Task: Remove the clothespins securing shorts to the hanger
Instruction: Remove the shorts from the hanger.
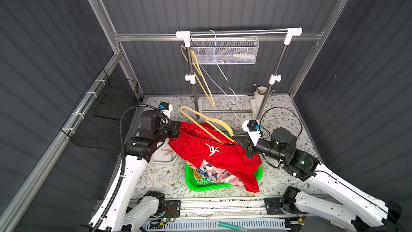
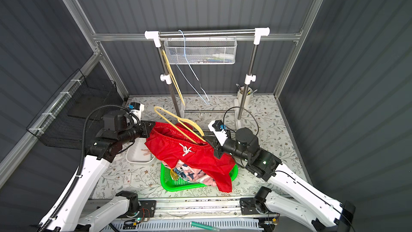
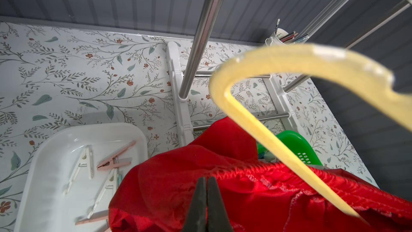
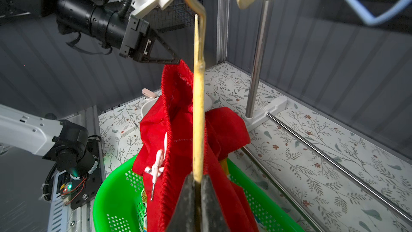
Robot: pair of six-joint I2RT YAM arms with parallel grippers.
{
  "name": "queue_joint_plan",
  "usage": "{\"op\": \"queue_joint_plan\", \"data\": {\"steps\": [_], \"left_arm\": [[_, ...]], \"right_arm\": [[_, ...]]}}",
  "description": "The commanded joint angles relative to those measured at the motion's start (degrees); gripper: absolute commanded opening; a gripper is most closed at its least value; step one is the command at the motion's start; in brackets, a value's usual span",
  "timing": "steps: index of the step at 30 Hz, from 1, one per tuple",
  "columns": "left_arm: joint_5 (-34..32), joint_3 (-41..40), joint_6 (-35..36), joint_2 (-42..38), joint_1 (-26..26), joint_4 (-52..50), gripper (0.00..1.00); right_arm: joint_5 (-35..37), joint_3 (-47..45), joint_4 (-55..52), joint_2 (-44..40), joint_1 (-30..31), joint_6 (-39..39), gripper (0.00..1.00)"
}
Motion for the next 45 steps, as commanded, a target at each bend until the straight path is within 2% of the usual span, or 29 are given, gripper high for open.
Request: {"op": "queue_joint_plan", "data": {"steps": [1, 6, 7, 11, 17, 24, 37, 45], "left_arm": [[2.4, -2.0, -1.7, -2.7, 0.5, 3.1, 0.00], [5.2, -4.9, -2.6, -5.9, 0.2, 5.3, 0.00], [7.4, -5.5, -2.9, -6.6, -0.1, 5.7, 0.00], [7.1, -7.0, -2.8, -8.3, -3.1, 7.3, 0.00], [-1.0, -8.5, -2.4, -7.6, -13.7, 10.0, 0.00], [-4.9, -10.8, -2.3, -6.9, -21.3, 14.2, 0.00], [-17.1, -13.1, -0.5, 1.9, -39.3, 21.8, 0.00], [-21.5, -16.3, -3.2, 6.5, -45.9, 26.6, 0.00]], "right_arm": [[1.3, 3.6, 6.6, 0.9, 0.1, 2.5, 0.00], [3.1, 5.9, 9.0, 3.8, 2.0, 2.6, 0.00], [3.2, 6.0, 9.9, 4.3, 2.3, 2.6, 0.00], [4.2, 7.8, 12.1, 6.5, 4.0, 2.0, 0.00], [5.7, 11.5, 14.6, 9.5, 5.1, 1.9, 0.00], [7.3, 15.8, 16.2, 11.7, 5.4, 2.0, 0.00], [9.1, 24.3, 18.3, 17.5, 5.4, 0.9, 0.00], [8.3, 27.6, 18.9, 18.6, 5.3, 0.5, 0.00]]}}
